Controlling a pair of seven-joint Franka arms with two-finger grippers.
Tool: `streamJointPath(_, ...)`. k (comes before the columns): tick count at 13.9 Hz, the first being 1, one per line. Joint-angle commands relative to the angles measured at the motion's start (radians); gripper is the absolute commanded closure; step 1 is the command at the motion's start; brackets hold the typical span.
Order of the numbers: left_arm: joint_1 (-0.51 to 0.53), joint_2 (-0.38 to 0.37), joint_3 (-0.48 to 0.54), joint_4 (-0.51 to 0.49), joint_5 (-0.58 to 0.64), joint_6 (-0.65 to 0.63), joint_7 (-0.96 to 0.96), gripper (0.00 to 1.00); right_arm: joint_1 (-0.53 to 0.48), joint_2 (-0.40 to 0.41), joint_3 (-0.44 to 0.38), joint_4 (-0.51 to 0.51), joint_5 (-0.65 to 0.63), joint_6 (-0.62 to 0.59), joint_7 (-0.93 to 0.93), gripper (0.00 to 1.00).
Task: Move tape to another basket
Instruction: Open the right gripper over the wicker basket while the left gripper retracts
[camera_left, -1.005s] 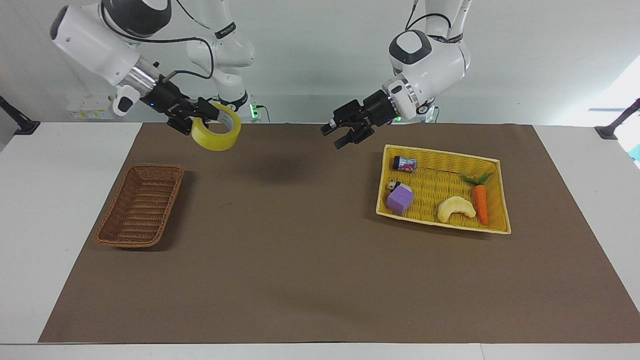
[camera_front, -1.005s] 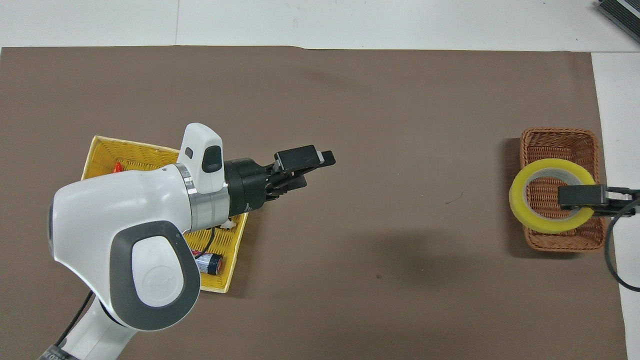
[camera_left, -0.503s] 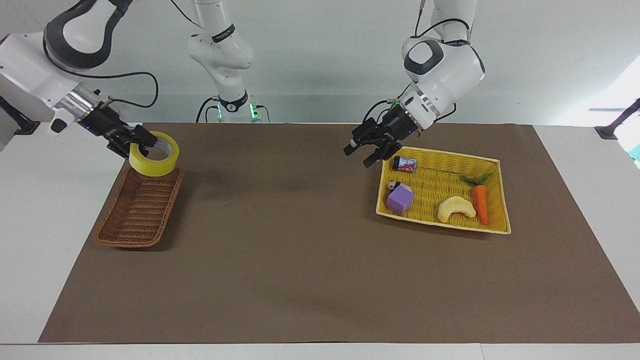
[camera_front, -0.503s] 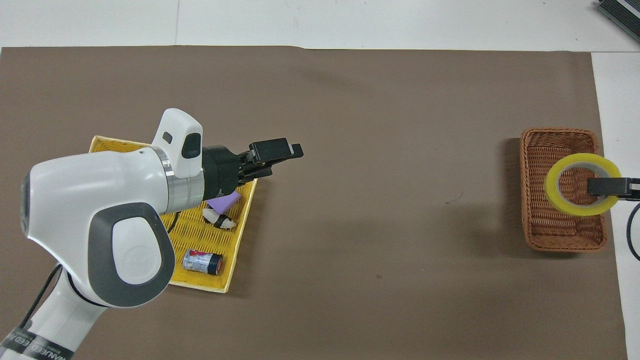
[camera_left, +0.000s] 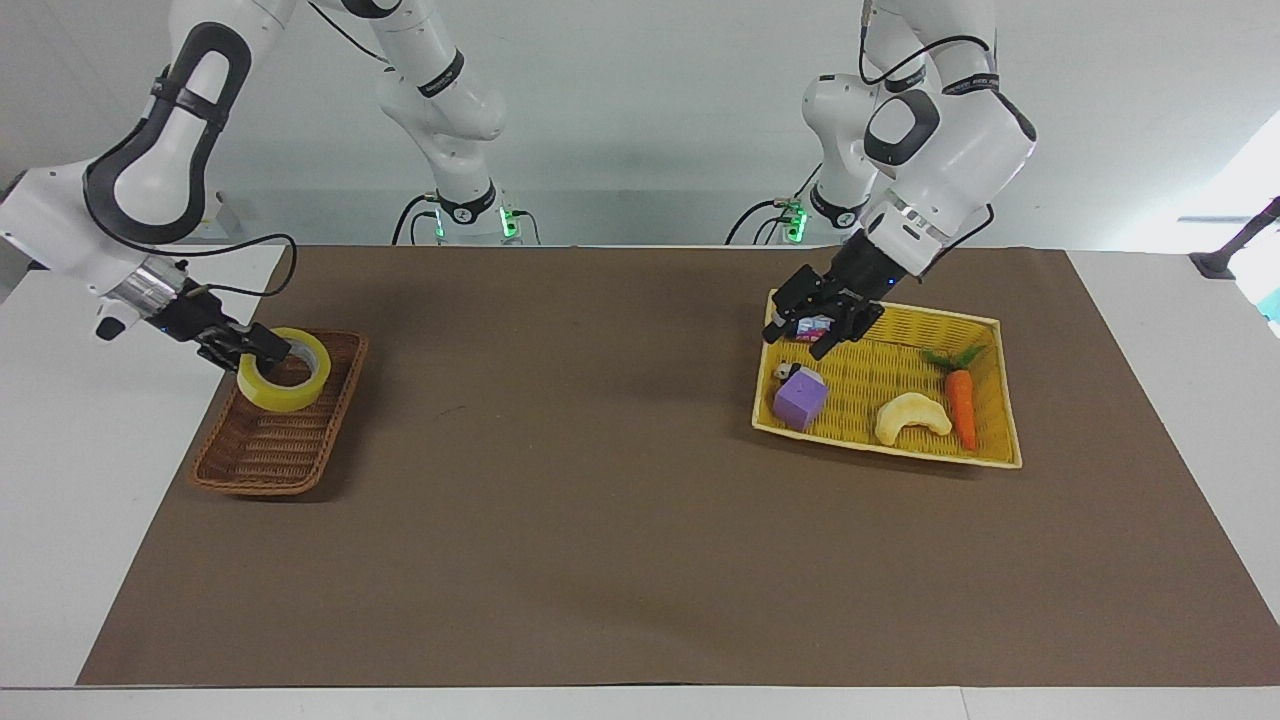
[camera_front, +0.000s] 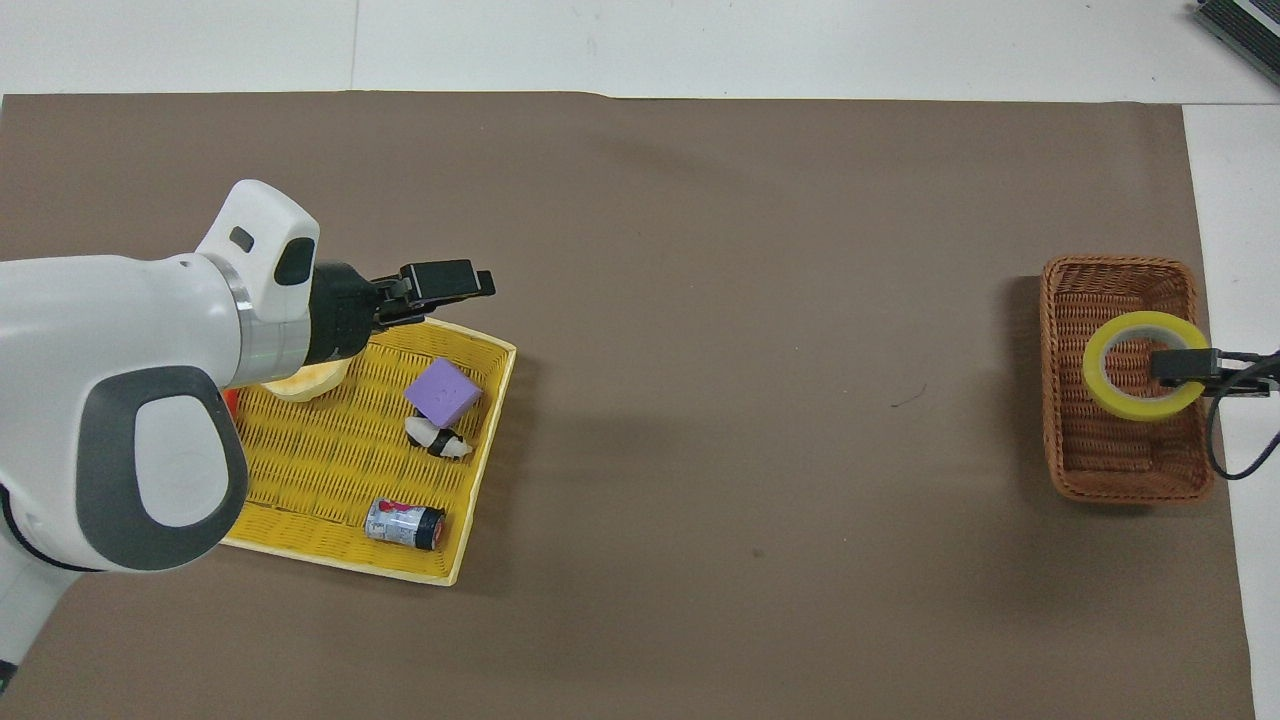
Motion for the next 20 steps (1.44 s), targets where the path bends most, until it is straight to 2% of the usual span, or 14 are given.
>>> streamJointPath(1,0.069,0.003,-0.009,0.049,0.107,-0.095,0.001,0.0,-0.038,0.063,0.01,0.027,0.038,0.024,-0.088,1.0)
streamJointPath(3,0.11,0.024,-0.009,0.123,0.214,-0.194,0.001,0.0,-0.035,0.07,0.01,0.025,0.037,0.032,-0.087,1.0)
streamJointPath(5,0.155,0.066,-0.009,0.241,0.332,-0.331,0.001,0.0,-0.034,0.086,0.01,0.021,0.035,0.035,-0.09,1.0)
streamJointPath(6,0.169,0.083,-0.009,0.291,0.369,-0.39,0.003,0.0,-0.034,0.088,0.01,0.021,0.034,0.034,-0.091,0.94)
streamJointPath(7,0.19,0.092,-0.007,0.333,0.403,-0.441,0.011,0.0,-0.034,0.088,0.01,0.021,0.033,0.035,-0.09,0.58)
streamJointPath(8,0.215,0.095,-0.007,0.365,0.438,-0.486,0.027,0.0,-0.032,0.09,0.01,0.021,0.033,0.04,-0.091,0.07)
streamJointPath(9,0.227,0.095,-0.007,0.388,0.475,-0.524,0.052,0.0,-0.031,0.09,0.01,0.018,0.033,0.046,-0.091,0.0)
streamJointPath(13,0.267,0.077,-0.004,0.479,0.585,-0.7,0.155,0.0,-0.038,0.09,0.011,0.031,0.038,0.026,-0.094,0.0)
streamJointPath(17,0.281,0.015,0.013,0.481,0.582,-0.839,0.152,0.0,-0.028,0.07,0.016,0.106,0.04,0.012,-0.104,0.0)
streamJointPath(19,0.281,0.028,0.027,0.499,0.581,-0.92,0.156,0.0,-0.015,0.041,0.022,0.132,0.032,0.021,-0.104,0.0)
streamJointPath(20,0.282,0.034,0.031,0.543,0.581,-0.961,0.156,0.0,0.006,0.028,0.021,0.155,0.023,0.027,-0.102,0.0)
